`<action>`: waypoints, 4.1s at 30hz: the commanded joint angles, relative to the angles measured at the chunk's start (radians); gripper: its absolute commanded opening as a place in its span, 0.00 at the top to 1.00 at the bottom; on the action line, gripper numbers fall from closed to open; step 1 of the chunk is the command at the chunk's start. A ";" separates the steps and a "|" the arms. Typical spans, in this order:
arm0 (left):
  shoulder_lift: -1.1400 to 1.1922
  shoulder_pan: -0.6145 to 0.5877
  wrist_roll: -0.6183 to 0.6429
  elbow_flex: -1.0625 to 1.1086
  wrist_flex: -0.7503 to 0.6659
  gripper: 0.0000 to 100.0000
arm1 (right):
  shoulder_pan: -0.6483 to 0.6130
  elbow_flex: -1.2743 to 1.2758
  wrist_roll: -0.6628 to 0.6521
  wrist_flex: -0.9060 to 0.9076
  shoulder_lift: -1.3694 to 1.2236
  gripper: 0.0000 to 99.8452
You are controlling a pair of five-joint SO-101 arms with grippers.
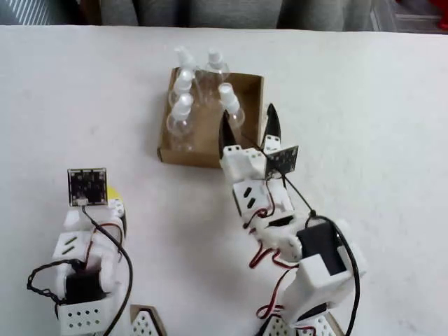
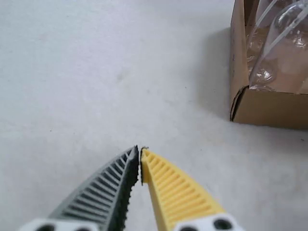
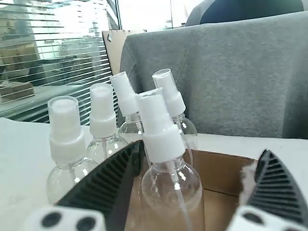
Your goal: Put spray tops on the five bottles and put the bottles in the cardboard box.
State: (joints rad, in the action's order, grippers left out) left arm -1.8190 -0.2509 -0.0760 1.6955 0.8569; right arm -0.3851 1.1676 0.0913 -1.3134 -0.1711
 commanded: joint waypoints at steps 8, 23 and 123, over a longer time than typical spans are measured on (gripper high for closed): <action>-0.010 -0.010 -0.005 -0.003 0.000 0.98 | 0.008 0.043 0.009 -0.012 0.084 0.68; -0.010 -0.010 -0.005 -0.003 0.000 0.98 | 0.082 0.367 0.009 -0.004 0.541 1.00; -0.012 0.097 -0.003 -0.003 0.431 0.98 | 0.309 0.523 0.005 2.582 1.971 0.98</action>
